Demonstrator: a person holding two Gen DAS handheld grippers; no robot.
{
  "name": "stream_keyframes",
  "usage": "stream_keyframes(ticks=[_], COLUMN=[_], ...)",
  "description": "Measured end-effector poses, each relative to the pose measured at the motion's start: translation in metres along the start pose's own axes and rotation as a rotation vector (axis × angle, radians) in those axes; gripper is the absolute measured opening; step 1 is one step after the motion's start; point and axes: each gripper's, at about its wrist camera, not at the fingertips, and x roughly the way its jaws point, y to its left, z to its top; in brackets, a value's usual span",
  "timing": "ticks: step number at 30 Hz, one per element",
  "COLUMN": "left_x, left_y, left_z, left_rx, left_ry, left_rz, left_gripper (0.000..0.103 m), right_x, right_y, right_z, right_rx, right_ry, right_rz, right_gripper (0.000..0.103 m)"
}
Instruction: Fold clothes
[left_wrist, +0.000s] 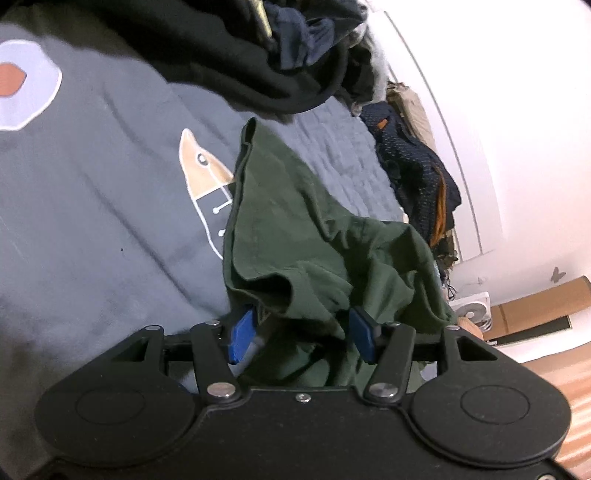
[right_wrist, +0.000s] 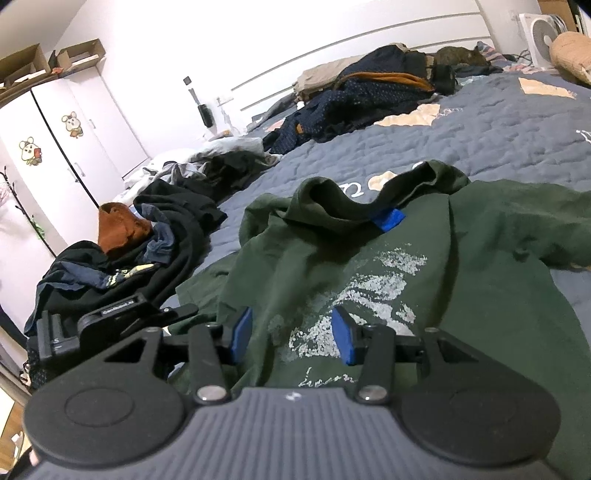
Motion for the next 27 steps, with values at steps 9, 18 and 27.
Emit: stream_keyframes(ticks=[9, 18, 27], left_x=[0.009, -0.030, -0.090], left_y=[0.003, -0.023, -0.064], left_z=[0.010, 0.024, 0.027], left_rx=[0.026, 0.196, 0.435], left_ry=[-0.025, -0.226, -0.398], left_rz=[0.019, 0.113, 0.317], left_gripper=[0.030, 0.006, 0.006], right_x=[0.003, 0.000, 0.002], right_y=[-0.009, -0.007, -0.015], right_z=[0.000, 0.001, 0.003], right_rx=[0.017, 0.013, 0.038], right_ry=[0.014, 0.016, 0.021], right_rz=[-0.009, -0.001, -0.011], right_gripper=[0.047, 0.047, 0.047])
